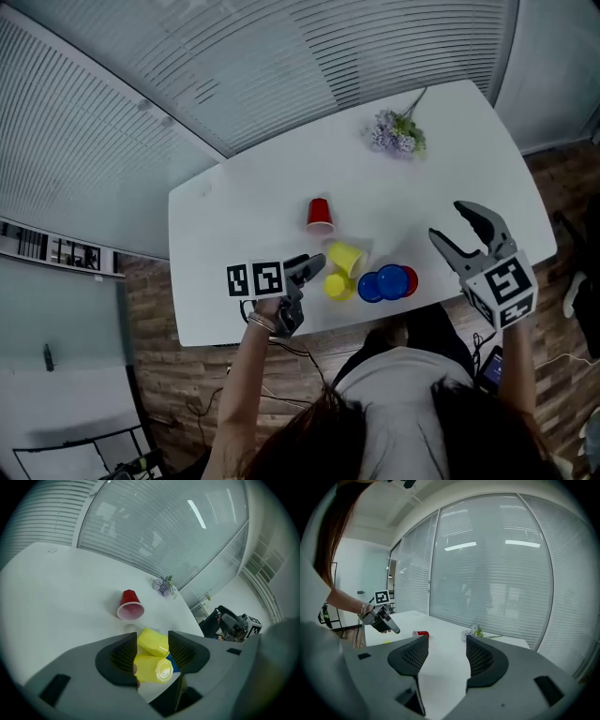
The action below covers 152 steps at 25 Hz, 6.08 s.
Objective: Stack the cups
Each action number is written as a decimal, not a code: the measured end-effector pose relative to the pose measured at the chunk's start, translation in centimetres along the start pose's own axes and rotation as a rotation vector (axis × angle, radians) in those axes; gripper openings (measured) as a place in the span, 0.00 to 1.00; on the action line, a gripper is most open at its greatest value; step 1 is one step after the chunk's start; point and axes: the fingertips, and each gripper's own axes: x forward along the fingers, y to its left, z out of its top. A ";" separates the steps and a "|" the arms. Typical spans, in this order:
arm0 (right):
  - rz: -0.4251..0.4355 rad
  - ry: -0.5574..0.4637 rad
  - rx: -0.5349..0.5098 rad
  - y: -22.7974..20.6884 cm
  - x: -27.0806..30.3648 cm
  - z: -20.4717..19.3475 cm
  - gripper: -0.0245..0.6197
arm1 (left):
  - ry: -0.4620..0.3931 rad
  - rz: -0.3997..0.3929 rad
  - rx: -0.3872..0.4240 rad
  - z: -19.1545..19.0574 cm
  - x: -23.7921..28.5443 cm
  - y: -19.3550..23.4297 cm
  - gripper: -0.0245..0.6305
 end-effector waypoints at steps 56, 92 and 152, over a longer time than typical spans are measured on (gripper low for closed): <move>0.194 0.060 0.125 -16.3 9.9 -6.1 0.43 | 0.522 0.231 -0.354 -1.0 11.6 2.3 0.46; 0.161 0.032 0.149 -17.2 9.5 -6.5 0.40 | 0.527 0.264 -0.381 -1.3 11.7 2.4 0.41; 0.194 0.036 0.254 -18.2 9.5 -9.0 0.37 | 0.626 0.323 -0.496 -1.7 10.7 -0.7 0.48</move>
